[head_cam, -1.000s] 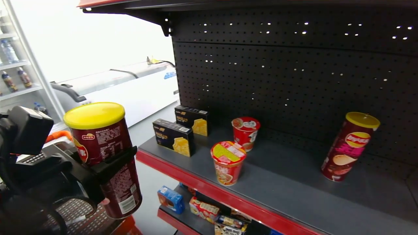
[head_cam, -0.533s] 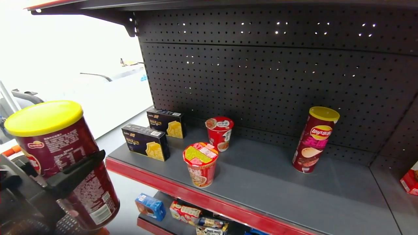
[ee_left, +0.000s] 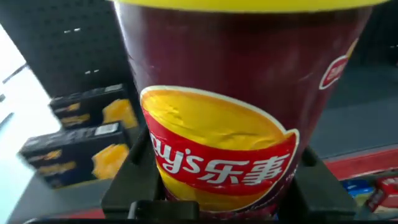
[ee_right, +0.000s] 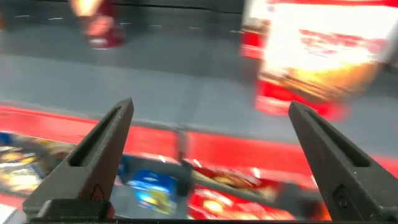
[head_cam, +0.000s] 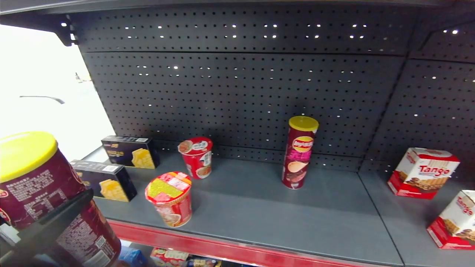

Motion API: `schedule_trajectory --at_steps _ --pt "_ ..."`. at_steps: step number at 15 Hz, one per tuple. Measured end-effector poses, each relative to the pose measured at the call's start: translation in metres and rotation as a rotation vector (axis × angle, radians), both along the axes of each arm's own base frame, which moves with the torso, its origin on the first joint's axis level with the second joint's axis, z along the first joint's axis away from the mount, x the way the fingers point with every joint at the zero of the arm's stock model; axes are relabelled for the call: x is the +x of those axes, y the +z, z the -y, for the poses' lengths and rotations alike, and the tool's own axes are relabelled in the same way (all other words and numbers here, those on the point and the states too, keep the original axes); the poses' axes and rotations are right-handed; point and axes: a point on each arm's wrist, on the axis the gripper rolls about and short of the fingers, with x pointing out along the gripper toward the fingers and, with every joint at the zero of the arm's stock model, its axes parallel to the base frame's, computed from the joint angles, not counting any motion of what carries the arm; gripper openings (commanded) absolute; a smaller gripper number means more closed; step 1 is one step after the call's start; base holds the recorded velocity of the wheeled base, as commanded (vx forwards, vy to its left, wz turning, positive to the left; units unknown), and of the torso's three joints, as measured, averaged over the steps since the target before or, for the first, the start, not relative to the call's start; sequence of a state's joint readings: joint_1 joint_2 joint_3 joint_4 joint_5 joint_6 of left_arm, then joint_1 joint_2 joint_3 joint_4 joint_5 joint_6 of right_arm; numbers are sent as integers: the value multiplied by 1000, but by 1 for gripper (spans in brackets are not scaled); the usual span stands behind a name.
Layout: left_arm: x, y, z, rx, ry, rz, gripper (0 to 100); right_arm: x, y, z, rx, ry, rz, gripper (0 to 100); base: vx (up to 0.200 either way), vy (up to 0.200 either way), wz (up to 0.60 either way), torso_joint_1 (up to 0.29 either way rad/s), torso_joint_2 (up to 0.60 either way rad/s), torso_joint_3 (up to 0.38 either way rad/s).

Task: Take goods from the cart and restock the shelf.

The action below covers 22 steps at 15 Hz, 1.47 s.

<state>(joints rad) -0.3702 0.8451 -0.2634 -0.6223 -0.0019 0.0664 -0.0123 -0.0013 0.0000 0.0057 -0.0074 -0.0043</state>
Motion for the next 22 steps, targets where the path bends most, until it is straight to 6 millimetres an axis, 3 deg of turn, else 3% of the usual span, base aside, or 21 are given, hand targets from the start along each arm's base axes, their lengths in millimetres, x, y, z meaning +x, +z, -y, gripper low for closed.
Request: schedule_trajectory --at_steps 7,13,19,22 --pt "-2 -3 -1 1 4 -3 0 0 0 0 0 0 0 100 0 0 0 0 0 0" --pt "-4 2 -5 -2 154 7 0 0 0 0 -11 15 -1 100 0 0 0 0 0 0" --pt "-26 -4 -20 118 288 -88 0 0 1 -1 -62 84 4 100 0 0 0 0 0 0" --pt "-40 9 -25 75 305 -51 0 0 1 -2 -63 95 7 100 0 0 0 0 0 0"
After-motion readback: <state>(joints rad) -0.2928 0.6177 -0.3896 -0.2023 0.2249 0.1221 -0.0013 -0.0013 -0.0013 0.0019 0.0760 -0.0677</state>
